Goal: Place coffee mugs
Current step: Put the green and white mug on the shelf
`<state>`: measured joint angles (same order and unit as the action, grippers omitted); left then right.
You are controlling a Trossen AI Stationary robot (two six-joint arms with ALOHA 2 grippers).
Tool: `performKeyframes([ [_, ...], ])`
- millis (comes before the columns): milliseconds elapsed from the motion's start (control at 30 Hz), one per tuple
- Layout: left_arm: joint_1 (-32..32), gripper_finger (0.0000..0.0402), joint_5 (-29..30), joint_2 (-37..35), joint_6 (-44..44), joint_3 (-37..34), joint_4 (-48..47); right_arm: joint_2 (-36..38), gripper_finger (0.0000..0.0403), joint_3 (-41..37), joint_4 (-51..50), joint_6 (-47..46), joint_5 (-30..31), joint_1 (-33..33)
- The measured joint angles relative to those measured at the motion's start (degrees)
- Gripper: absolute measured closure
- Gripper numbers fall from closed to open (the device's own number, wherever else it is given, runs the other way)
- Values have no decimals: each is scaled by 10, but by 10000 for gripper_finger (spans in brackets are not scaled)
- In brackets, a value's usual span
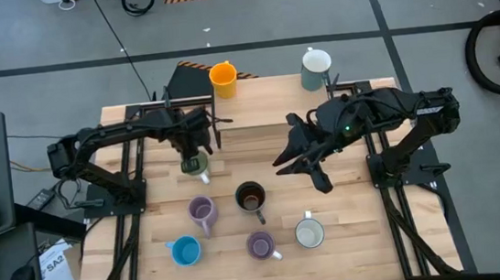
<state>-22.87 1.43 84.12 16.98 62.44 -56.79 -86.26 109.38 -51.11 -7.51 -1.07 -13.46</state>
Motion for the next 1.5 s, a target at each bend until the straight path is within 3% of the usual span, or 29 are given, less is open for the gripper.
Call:
performKeyframes([
  [133,0,375,-29,0,68,19,1,0,301,0,0,0,2,0],
  [367,14,375,-29,3,160,19,-1,0,301,0,7,-5,20,1],
  [667,-14,375,-18,37,184,18,11,0,301,0,27,-5,60,1],
  [1033,-12,371,-15,59,238,18,23,0,301,0,31,-15,62,1],
  [1500,7,279,10,59,175,18,27,-1,301,0,30,-4,66,1],
])
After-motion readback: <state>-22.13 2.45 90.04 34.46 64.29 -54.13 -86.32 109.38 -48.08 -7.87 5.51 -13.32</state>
